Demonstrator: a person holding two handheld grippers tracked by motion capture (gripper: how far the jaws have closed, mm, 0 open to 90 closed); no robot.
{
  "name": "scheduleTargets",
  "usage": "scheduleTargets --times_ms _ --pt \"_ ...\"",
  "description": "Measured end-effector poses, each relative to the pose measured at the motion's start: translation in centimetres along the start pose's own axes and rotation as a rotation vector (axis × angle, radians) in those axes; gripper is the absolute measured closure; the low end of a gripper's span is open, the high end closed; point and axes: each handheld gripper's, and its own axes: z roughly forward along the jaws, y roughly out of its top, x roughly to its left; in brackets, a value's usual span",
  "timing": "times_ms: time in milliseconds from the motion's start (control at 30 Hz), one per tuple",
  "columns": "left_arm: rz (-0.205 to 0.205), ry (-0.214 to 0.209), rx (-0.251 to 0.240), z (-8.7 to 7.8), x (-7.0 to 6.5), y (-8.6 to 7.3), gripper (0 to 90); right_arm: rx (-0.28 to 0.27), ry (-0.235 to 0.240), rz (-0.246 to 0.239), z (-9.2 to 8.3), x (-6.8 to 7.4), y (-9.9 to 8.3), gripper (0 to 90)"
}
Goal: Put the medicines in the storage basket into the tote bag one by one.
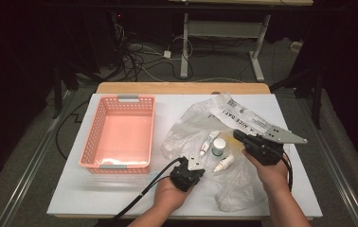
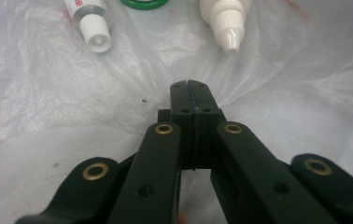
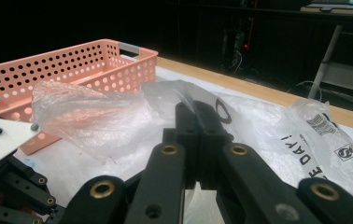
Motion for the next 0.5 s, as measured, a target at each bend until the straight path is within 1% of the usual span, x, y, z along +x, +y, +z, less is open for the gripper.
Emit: scheduleTargets --times_ms 67,100,167,267,367,433,500 --pt "0.010 -0.005 -0.021 -0.2 0.0 -0.1 88.7 -0.007 0.000 0.004 -0.1 -0.1 0.0 90.0" --pt "0.012 -0.006 -0.047 -0.4 0.0 -0.3 88.7 -0.009 0.000 0.006 -0.1 -0.1 0.0 90.0" --pt "0.001 -0.008 -0.100 -0.8 0.0 -0.6 88.7 -0.014 -0.002 0.004 -0.2 -0.2 0.1 90.0" --pt "0.029 -0.010 -0.161 -1.4 -0.2 -1.1 88.7 -0.024 -0.012 -0.002 -0.4 -0.2 0.2 90.0" --pt "0.052 -0.021 -0.182 -1.6 -0.3 -1.2 88.7 -0.026 -0.017 -0.001 -0.4 -0.1 0.2 90.0" --pt "0.059 -0.016 -0.210 -1.8 -0.4 -1.4 88.7 -0.028 -0.021 -0.002 -0.4 0.0 0.3 90.0" --pt "0.064 -0.016 -0.221 -1.9 -0.5 -1.4 88.7 -0.032 -0.022 -0.001 -0.4 0.1 0.3 90.0"
